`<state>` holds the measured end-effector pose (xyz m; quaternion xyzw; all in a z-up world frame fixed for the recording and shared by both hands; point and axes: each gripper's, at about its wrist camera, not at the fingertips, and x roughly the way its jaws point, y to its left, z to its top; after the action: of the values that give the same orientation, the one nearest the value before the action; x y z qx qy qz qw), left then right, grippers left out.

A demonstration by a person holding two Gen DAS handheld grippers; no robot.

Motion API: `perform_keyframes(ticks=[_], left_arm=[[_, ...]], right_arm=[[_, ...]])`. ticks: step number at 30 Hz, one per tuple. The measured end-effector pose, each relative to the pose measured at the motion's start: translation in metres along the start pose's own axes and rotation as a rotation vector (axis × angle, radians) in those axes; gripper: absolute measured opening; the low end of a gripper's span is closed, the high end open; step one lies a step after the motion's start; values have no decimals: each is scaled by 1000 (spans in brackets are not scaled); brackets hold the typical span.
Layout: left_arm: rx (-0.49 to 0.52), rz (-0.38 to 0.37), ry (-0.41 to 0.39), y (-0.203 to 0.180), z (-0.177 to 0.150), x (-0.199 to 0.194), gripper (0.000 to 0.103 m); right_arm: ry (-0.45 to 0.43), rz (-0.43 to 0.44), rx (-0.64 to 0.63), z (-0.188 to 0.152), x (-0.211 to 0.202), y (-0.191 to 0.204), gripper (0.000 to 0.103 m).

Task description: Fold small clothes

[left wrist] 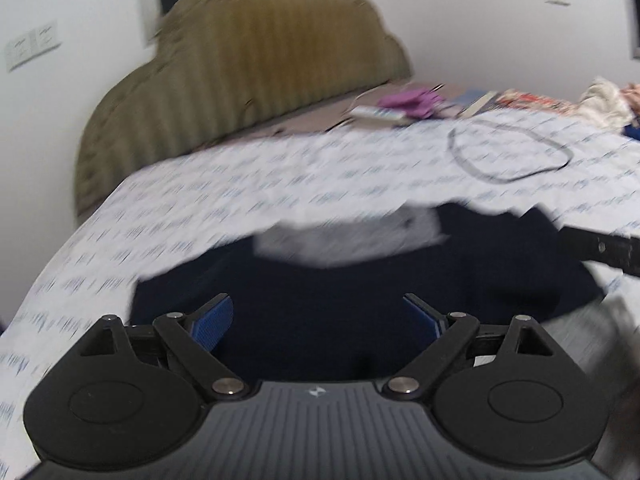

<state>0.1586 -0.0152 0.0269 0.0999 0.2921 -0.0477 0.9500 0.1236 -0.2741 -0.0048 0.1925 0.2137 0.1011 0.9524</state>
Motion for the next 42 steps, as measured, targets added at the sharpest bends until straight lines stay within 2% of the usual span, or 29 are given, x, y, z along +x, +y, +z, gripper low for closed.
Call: perform_keyframes(ticks=[4, 5, 6, 7, 9, 12, 19, 20, 21, 22, 23, 24, 27, 28, 30, 33, 36, 39, 42], left_arm=[[-35, 45, 22, 20, -21, -6, 91], [-46, 44, 29, 24, -24, -6, 91], [-58, 42, 38, 27, -28, -5, 91], [-71, 46, 49, 29, -31, -3, 91], [-87, 57, 67, 32, -38, 0, 91], [-110, 62, 84, 34, -44, 3, 91], [-116, 72, 99, 33, -52, 6, 91], [-119, 73, 103, 33, -52, 7, 91], [-121, 72, 106, 34, -54, 8, 91], [-121, 72, 108, 34, -54, 9, 91], [-120, 72, 111, 34, -55, 9, 91], [-118, 72, 113, 34, -56, 10, 92], [-113, 79, 113, 34, -58, 11, 94], [-112, 81, 113, 34, -59, 11, 94], [-107, 86, 113, 32, -59, 11, 94], [-98, 91, 115, 30, -61, 7, 94], [-89, 81, 116, 28, -65, -1, 94], [-82, 72, 118, 30, -74, -8, 95], [-82, 56, 125, 30, -81, -17, 95]], right_arm=[[150, -3, -46, 3, 32, 13, 88], [187, 1, -33, 1, 41, 12, 76], [220, 4, -14, 0, 48, 10, 59], [235, -3, -3, -2, 52, 8, 49], [230, -18, -22, -3, 52, 8, 24], [200, -48, -40, -3, 44, 9, 13], [161, -172, -148, -1, 48, 11, 9], [169, -180, -153, -1, 51, 10, 10], [184, -179, -146, -1, 53, 8, 19], [185, -183, -138, -1, 51, 7, 19], [171, -196, -133, 0, 47, 7, 32], [157, -207, -136, 1, 43, 9, 49], [129, -188, -210, 1, 27, 24, 74], [147, -166, -249, -2, 24, 30, 79], [207, -130, -325, -11, 25, 41, 99], [295, -159, -401, -28, 35, 46, 101], [292, -181, -386, -27, 29, 51, 102], [304, -161, -377, -28, 14, 58, 103], [371, -113, -382, -40, 5, 63, 103]])
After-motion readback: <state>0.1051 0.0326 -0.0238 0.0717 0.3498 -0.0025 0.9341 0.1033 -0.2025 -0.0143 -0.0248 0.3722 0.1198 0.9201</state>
